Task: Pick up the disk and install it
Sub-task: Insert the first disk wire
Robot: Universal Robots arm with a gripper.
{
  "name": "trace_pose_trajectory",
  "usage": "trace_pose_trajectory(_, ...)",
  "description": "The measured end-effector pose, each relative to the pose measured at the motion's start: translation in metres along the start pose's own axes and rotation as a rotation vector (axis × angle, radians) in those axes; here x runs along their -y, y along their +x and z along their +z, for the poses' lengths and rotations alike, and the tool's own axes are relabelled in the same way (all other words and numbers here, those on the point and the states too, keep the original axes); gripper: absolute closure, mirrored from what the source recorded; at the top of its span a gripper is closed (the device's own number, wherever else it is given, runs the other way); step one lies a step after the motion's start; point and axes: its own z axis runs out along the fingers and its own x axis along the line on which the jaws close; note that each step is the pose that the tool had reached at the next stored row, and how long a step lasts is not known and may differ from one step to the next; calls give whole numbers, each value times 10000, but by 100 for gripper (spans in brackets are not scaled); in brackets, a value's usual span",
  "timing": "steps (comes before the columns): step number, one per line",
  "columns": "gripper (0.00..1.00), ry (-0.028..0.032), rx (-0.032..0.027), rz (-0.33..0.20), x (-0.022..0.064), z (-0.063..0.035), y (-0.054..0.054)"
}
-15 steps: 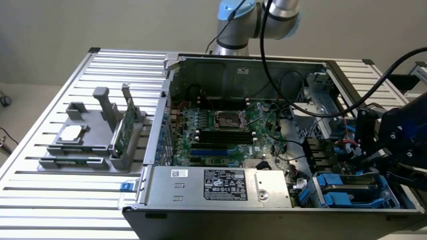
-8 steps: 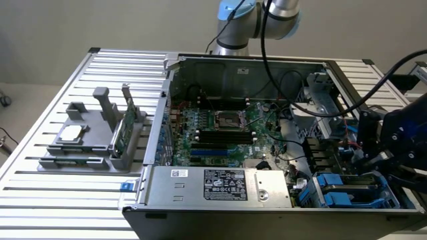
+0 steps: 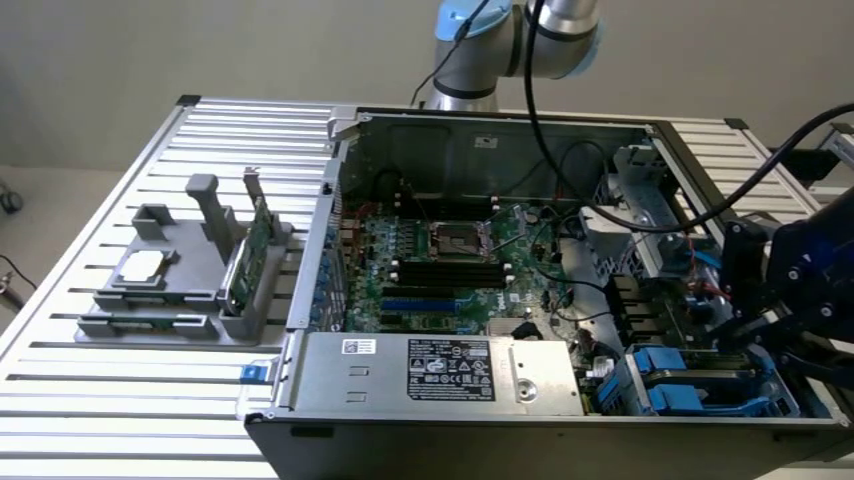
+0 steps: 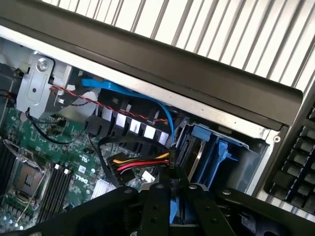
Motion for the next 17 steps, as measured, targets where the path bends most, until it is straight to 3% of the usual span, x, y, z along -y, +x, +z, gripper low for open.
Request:
trace_pose_trajectory(4,83,-16,160,380,0,-1,0)
trace_pose_trajectory(9,83,-75,259,919,0,7,-2)
trace_pose_trajectory(12,83,-69,283,1262,2,22,-4)
trace_pose_trajectory(17,83,5,272,1694,1,66,-4)
